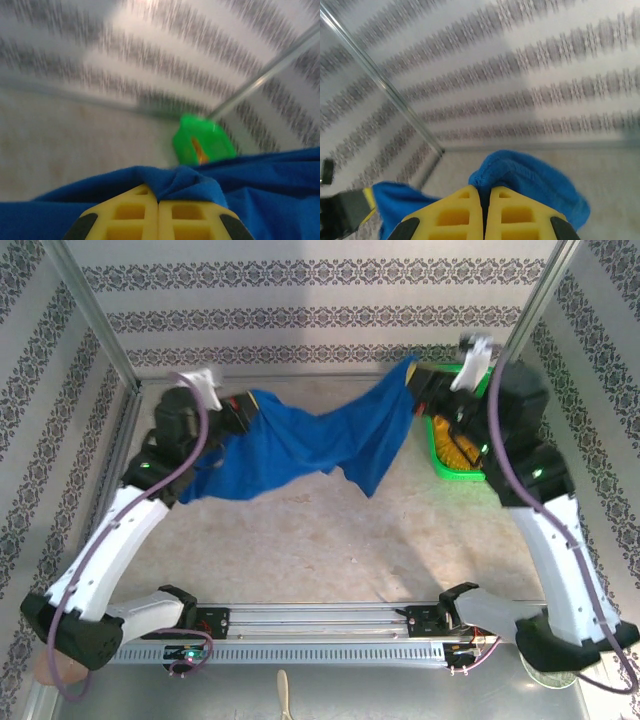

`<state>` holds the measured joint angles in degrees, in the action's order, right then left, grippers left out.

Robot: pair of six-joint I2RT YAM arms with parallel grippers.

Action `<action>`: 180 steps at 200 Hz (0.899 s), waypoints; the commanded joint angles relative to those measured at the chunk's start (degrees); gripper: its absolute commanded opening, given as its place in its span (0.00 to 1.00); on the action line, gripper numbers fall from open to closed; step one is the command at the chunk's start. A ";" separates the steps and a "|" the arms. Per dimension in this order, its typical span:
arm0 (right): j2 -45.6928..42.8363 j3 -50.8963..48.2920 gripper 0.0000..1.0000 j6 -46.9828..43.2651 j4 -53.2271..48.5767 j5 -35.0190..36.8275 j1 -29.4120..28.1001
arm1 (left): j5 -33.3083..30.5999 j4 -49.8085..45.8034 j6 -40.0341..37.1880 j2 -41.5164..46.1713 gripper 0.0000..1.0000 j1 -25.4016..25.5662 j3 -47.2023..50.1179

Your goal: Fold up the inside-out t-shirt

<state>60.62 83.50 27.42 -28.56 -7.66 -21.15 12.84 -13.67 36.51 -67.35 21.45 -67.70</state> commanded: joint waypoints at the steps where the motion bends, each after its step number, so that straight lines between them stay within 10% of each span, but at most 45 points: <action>1: -6.09 -17.67 0.00 3.41 5.37 5.23 -0.48 | 8.44 4.37 5.70 -4.39 0.31 1.94 9.36; 15: -12.07 -29.08 0.00 5.12 6.21 7.55 0.09 | 3.71 3.79 4.85 -3.86 0.59 2.84 14.76; 38: -19.95 -41.79 0.00 7.34 4.76 7.41 2.11 | -4.43 -0.02 3.31 0.95 0.75 2.81 20.79; 87: -27.46 -49.59 0.00 9.70 2.17 4.77 4.64 | -14.05 -10.39 -4.84 2.74 0.77 2.90 22.82; 180: -26.76 -50.46 0.00 9.78 3.33 4.19 5.52 | -29.24 -17.70 -21.00 -26.29 0.65 3.94 8.22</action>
<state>33.82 33.23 36.36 -26.98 -2.61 -16.21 -9.98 -26.98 21.17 -89.56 24.75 -56.16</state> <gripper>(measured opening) 0.057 0.667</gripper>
